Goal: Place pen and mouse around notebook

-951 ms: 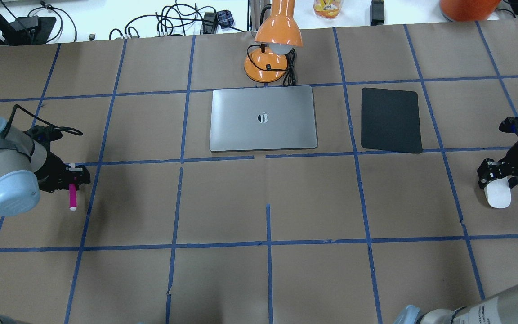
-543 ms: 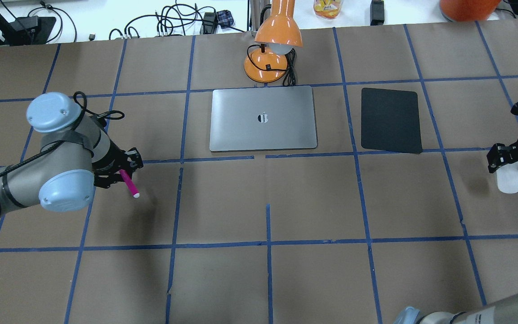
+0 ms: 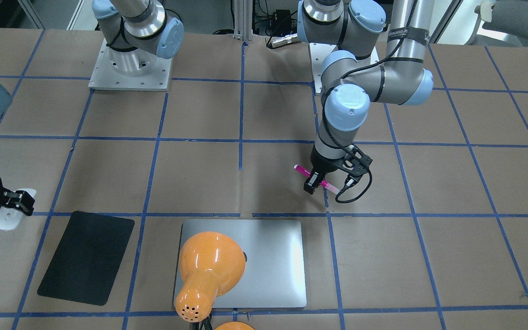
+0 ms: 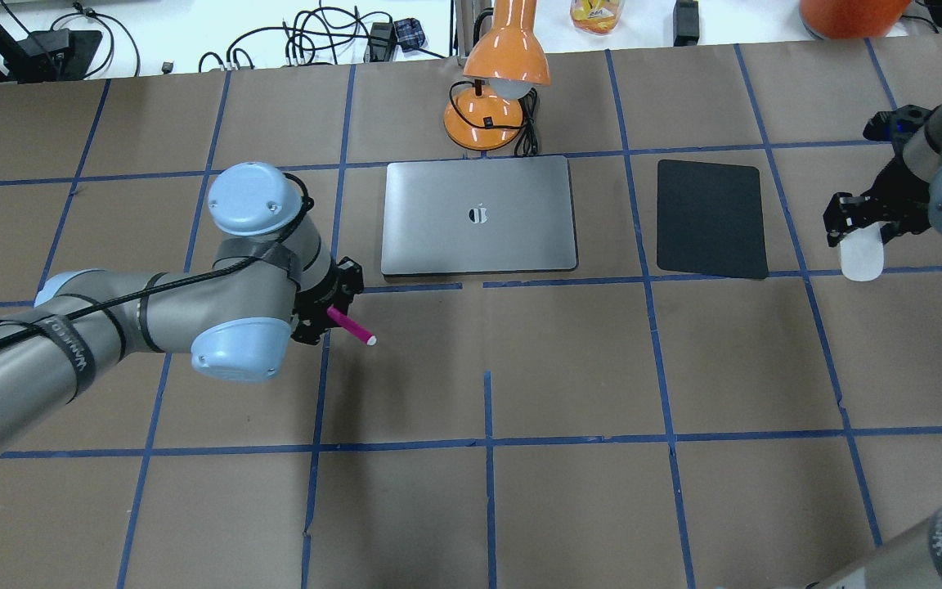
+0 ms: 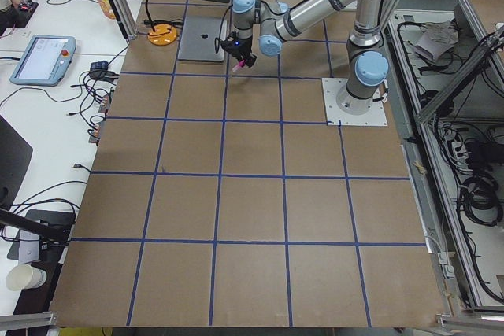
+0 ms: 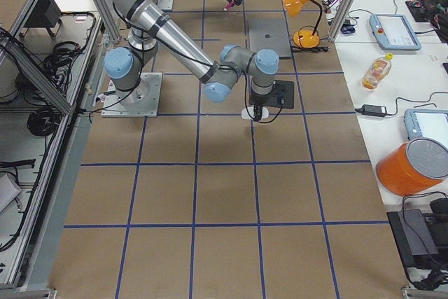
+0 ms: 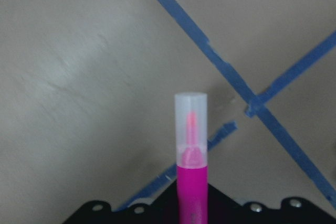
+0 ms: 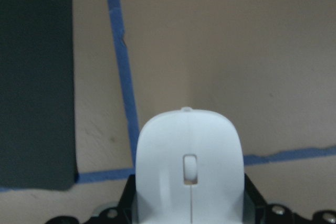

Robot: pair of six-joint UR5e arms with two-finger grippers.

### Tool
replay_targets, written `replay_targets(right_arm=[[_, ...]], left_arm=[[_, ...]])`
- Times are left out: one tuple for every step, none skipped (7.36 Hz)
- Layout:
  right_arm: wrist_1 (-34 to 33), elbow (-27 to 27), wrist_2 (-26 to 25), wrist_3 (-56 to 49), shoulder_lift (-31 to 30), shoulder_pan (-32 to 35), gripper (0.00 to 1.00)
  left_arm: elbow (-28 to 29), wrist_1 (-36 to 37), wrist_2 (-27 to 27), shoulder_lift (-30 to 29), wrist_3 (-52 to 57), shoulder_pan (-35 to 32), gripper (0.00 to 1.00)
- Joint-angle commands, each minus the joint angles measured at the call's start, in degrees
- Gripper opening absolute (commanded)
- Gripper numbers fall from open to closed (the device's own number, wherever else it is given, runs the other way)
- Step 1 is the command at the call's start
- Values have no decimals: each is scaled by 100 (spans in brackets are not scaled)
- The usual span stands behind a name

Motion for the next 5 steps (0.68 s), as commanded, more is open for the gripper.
replay_targets(right_arm=[[36,-873,11,710,636,707,40],[36,-1242,11,1043,952,1006,41],[132,-1533,11,1377,1208,1296,41],[150,-1719,11,1476,1341,1499,41],[194,-1755,11,1486,1412,1657,40]], left_arm=[[893,-366,-108,-585,-2256,-1016,0],[1228,-383,-475,-841,-2989,-1246,0],[1414,-401,-496,-1026,-3301,-1388,0],[1389,-410,-488,-1141,-3426,-1485,0],[1372,-410,-479,-1177,-3427,-1486,0]])
